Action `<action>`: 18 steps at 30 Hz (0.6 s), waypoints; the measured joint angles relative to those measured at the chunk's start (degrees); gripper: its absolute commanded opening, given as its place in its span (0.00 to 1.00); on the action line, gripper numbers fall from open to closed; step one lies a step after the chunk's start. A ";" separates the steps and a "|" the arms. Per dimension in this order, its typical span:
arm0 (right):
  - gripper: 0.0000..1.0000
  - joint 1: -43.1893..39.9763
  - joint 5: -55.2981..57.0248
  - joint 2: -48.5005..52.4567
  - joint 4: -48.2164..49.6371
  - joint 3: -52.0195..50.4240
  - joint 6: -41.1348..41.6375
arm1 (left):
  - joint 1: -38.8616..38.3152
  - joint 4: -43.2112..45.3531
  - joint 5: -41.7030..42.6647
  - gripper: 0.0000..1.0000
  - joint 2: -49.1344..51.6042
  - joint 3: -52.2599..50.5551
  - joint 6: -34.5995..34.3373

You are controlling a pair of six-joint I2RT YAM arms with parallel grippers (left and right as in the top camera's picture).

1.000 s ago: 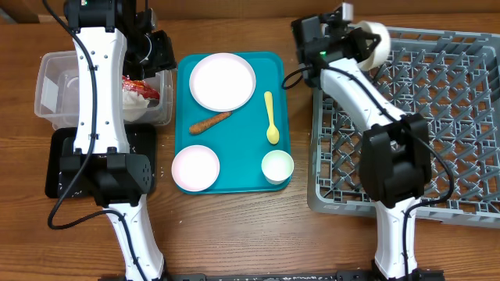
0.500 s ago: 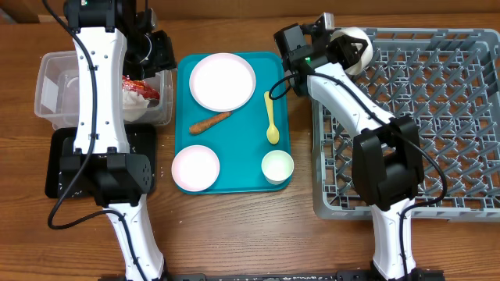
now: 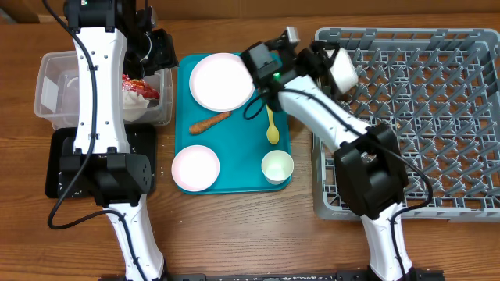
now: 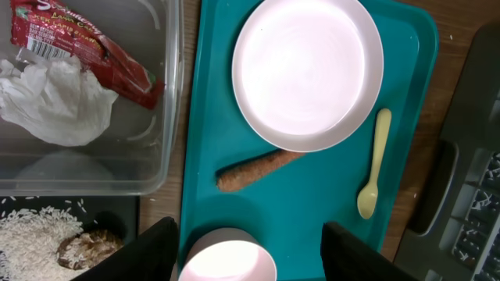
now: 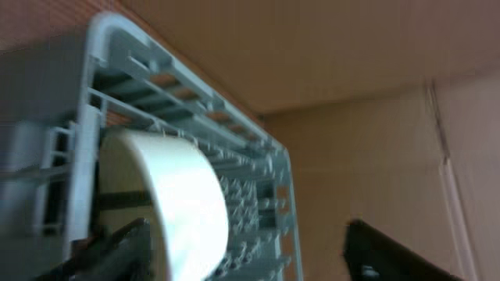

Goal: Sort waste into correct bins and load items into the dishwasher
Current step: 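Move right gripper back to the teal tray and grasp the pink bowl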

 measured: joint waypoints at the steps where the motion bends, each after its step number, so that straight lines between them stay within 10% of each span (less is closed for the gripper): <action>1: 0.94 0.48 -0.04 0.00 1.07 -0.04 0.07 | 0.00 0.00 0.00 0.62 0.02 0.00 0.00; 9: 0.98 0.28 -10.91 -3.80 4.02 -0.24 0.94 | 0.00 0.22 0.00 0.61 0.02 0.00 0.00; 18: 0.98 0.22 -66.49 -20.35 -12.13 -0.02 4.39 | 2.84 -0.22 0.07 0.57 0.02 0.00 0.00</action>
